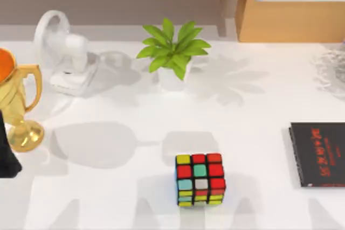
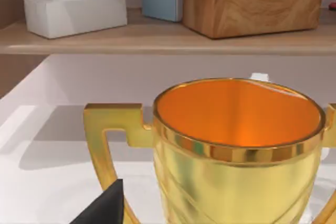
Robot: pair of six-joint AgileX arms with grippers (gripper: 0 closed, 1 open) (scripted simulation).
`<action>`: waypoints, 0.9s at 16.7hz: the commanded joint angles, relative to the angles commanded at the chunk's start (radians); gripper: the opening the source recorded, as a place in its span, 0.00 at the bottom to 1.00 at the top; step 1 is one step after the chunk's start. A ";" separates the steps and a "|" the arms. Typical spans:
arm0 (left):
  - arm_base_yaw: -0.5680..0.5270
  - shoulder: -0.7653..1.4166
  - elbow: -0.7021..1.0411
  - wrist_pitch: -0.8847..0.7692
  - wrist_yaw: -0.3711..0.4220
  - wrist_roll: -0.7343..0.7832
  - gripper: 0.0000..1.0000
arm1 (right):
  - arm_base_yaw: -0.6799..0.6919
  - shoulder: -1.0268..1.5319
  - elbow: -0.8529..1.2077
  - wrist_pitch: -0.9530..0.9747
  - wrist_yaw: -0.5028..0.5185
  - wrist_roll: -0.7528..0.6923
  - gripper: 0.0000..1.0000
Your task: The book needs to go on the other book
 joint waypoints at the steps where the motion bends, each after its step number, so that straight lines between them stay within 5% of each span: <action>1: 0.000 0.000 0.000 0.000 0.000 0.000 1.00 | 0.000 0.000 0.000 0.000 0.000 0.000 1.00; 8: 0.000 0.000 0.000 0.000 0.000 0.000 1.00 | -0.061 0.216 0.175 0.075 -0.054 -0.003 1.00; 15: 0.000 0.000 0.000 0.000 0.000 0.000 1.00 | -0.210 0.893 0.633 0.259 -0.193 -0.006 1.00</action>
